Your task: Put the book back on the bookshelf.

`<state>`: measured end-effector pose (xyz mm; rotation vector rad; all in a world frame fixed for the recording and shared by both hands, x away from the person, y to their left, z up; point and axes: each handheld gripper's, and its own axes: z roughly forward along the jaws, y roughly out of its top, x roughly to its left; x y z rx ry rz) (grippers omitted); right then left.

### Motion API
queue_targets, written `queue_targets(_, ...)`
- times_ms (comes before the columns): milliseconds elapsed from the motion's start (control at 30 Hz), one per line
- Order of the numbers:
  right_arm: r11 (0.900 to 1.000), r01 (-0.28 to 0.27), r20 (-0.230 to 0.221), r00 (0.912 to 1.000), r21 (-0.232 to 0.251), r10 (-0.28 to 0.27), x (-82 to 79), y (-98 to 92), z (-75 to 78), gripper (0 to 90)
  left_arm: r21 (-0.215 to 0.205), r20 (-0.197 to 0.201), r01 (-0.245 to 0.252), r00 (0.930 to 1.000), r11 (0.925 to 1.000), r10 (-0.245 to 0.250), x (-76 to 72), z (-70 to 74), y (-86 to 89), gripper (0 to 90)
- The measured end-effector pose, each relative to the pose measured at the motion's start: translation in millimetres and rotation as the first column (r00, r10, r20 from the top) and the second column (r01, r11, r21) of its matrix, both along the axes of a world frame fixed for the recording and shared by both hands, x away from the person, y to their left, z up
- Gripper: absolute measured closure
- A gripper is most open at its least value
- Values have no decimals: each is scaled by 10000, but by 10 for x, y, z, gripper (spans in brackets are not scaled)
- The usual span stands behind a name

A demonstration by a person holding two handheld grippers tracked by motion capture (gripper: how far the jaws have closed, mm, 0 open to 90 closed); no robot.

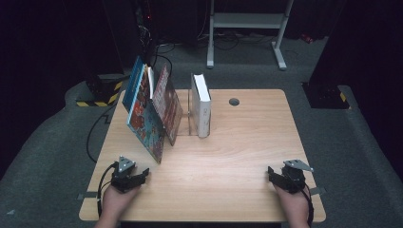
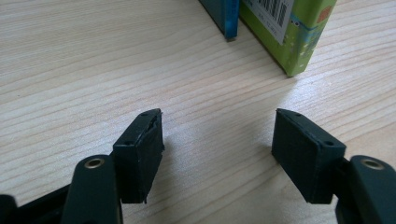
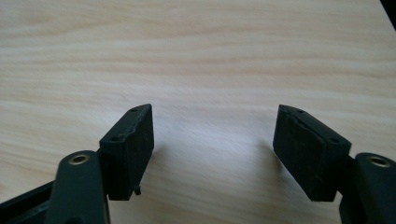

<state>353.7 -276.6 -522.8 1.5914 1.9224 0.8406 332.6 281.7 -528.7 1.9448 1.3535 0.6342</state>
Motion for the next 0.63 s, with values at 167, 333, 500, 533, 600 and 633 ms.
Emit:
queue_targets(167, 9997, -227, -65, 9997, -122, 226, -35, -110, -3, 278, -9, -41, -34, 10000, 10000, 34, 0, 1, -1, 331)
queue_targets(333, 9992, -346, -65, 9994, -202, 344, -32, -82, -5, 268, 2, -18, -74, 10000, 10000, 74, 4, 0, -3, 330)
queue_targets(500, 9991, -368, -79, 9993, -193, 367, -39, -78, -4, 265, -1, -23, -78, 10000, 10000, 78, 3, 0, -3, 330)
queue_targets(533, 9991, -366, -80, 9993, -194, 364, -40, -78, -4, 265, 4, -18, -80, 10000, 10000, 80, 3, 0, -3, 330)
queue_targets(600, 9991, -364, -80, 9993, -195, 363, -39, -78, -4, 261, -8, -22, -94, 10000, 10000, 94, 4, 0, -1, 329)
queue_targets(633, 9993, -328, -86, 9994, -185, 326, -39, -80, -4, 258, -32, -45, -111, 9999, 9999, 111, 4, 0, 1, 326)
